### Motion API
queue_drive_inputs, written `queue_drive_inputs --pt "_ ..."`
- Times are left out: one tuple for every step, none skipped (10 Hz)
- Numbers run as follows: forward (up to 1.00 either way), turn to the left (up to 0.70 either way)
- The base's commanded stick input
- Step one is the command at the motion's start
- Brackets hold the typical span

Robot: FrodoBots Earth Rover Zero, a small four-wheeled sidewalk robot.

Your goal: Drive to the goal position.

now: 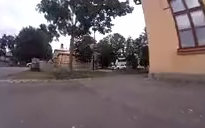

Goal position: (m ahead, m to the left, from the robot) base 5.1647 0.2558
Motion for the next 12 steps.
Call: queue_drive_inputs --pt "0.45 0.0" --pt "0.45 0.0" --pt "0.45 0.0" --pt "0.45 0.0" --pt "0.45 -0.16" --pt "0.45 -0.25" --pt "0.45 -0.2" --pt "0.45 -0.14" --pt "0.45 -0.09" --pt "0.45 -0.03" --pt "0.45 0.0" --pt "0.45 0.0"
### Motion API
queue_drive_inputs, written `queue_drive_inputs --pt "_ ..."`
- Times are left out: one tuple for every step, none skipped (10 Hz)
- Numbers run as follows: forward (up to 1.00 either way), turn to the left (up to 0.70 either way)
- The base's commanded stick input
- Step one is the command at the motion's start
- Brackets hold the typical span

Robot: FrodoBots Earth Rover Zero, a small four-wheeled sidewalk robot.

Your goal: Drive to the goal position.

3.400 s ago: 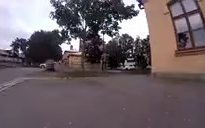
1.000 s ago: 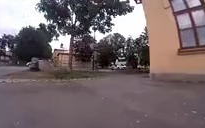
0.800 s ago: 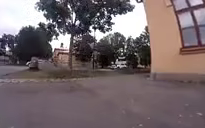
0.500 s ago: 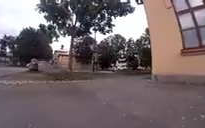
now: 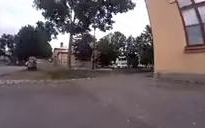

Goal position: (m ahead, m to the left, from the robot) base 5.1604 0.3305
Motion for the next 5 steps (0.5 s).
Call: queue_drive_inputs --pt "0.45 0.0" --pt "0.45 0.0" --pt "0.45 -0.02" --pt "0.45 -0.07" --pt "0.45 -0.12"
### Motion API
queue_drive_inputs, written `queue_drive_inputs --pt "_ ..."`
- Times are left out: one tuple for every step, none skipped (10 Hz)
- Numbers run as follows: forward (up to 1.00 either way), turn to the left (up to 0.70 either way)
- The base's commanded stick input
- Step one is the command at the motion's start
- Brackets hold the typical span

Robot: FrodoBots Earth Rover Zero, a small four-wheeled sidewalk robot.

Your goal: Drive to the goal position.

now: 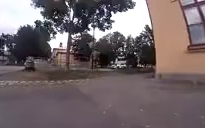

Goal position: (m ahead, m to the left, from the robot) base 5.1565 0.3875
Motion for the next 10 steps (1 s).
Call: queue_drive_inputs --pt "0.45 -0.17" --pt "0.45 -0.22" --pt "0.45 -0.26" --pt "0.45 -0.27" --pt "0.45 -0.27" --pt "0.45 -0.27" --pt "0.45 -0.27" --pt "0.45 -0.27" --pt "0.45 -0.27" --pt "0.45 -0.27"
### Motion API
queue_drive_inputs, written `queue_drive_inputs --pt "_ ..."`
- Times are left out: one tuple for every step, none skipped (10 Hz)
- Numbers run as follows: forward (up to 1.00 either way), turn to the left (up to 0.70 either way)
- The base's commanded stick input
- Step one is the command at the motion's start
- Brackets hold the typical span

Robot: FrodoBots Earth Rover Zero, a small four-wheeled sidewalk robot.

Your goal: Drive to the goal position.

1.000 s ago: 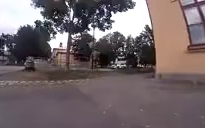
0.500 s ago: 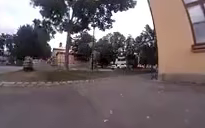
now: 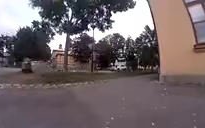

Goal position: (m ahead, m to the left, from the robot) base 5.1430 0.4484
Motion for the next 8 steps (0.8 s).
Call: queue_drive_inputs --pt "0.45 -0.27" --pt "0.45 -0.27" --pt "0.45 -0.27" --pt "0.45 -0.27" --pt "0.45 -0.27" --pt "0.45 -0.27" --pt "0.45 -0.27" --pt "0.45 -0.27"
